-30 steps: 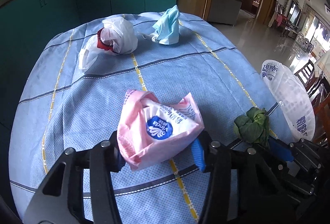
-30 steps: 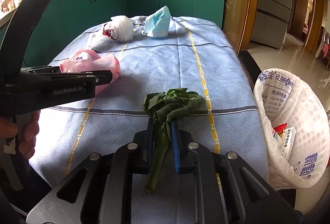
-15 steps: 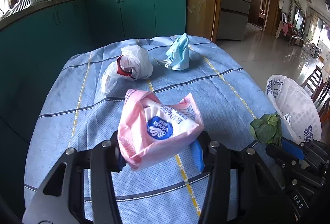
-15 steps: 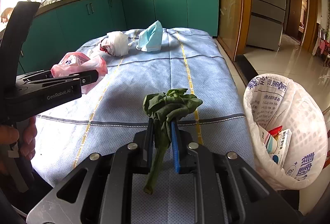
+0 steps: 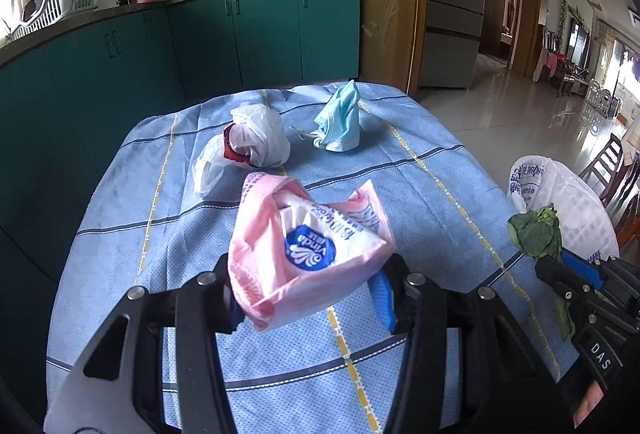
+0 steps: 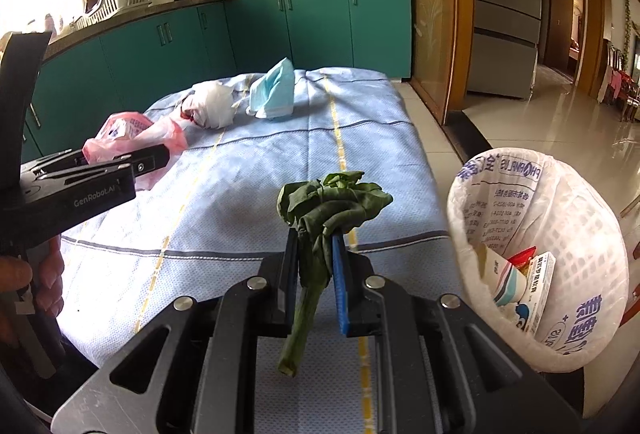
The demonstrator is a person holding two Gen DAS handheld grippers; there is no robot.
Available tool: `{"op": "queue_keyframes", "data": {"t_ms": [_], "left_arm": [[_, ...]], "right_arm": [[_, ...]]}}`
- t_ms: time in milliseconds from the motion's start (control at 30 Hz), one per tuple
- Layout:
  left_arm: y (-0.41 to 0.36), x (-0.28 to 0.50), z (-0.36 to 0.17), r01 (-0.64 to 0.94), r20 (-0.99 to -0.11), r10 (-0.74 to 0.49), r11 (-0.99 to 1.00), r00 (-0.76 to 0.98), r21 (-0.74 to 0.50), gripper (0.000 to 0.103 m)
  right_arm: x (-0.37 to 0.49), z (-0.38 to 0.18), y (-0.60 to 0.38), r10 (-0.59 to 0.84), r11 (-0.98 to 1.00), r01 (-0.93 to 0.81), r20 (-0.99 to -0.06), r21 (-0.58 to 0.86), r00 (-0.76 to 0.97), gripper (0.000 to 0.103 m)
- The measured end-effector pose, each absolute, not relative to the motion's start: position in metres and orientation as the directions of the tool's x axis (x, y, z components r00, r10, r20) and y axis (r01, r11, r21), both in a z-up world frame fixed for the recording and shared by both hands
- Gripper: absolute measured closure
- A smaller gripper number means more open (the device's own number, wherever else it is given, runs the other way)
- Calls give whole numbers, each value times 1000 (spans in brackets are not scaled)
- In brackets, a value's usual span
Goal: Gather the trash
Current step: 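Carry the pink packet in the left gripper while the right gripper carries the vegetable to the wastebasket, then open both grippers over the wastebasket to drop the packet and vegetable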
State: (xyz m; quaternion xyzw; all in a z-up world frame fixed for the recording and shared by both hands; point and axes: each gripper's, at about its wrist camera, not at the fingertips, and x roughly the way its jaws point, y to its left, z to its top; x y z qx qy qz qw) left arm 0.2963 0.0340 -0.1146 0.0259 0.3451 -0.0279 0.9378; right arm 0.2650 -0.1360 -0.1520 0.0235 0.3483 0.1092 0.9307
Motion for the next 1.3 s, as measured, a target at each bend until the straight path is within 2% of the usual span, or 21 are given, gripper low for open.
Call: {"op": "queue_keyframes", "data": {"t_ms": [400, 800, 900, 967, 1033, 1067, 1267, 1300], "left_arm": [[-37, 312, -110, 179, -641, -185, 981, 745, -76, 53], [-160, 327, -128, 458, -645, -398, 885, 653, -84, 53], [-185, 331, -135, 502, -651, -449, 857, 612, -119, 52], [-197, 334, -139, 528, -650, -494, 833, 578, -163, 50], [-211, 333, -142, 555, -639, -532, 810, 556, -192, 35], [-217, 332, -142, 560, -635, -536, 807, 556, -191, 32], [-219, 335, -146, 546, -644, -502, 824, 577, -153, 27], [-212, 339, -146, 534, -644, -500, 830, 579, -163, 27]], "right_arm": [[266, -146, -226, 115, 988, -28, -608, 151, 786, 87], [265, -178, -330, -25, 965, 180, -615, 192, 788, 86], [264, -185, -344, -39, 954, 214, -623, 209, 781, 86], [261, -185, -354, -53, 947, 236, -615, 220, 787, 86], [258, -185, -363, -79, 937, 265, -605, 225, 793, 86], [256, -185, -367, -90, 932, 279, -600, 231, 795, 86], [252, -187, -377, -110, 924, 303, -597, 233, 795, 80], [252, -187, -376, -110, 926, 300, -596, 230, 796, 75]]}}
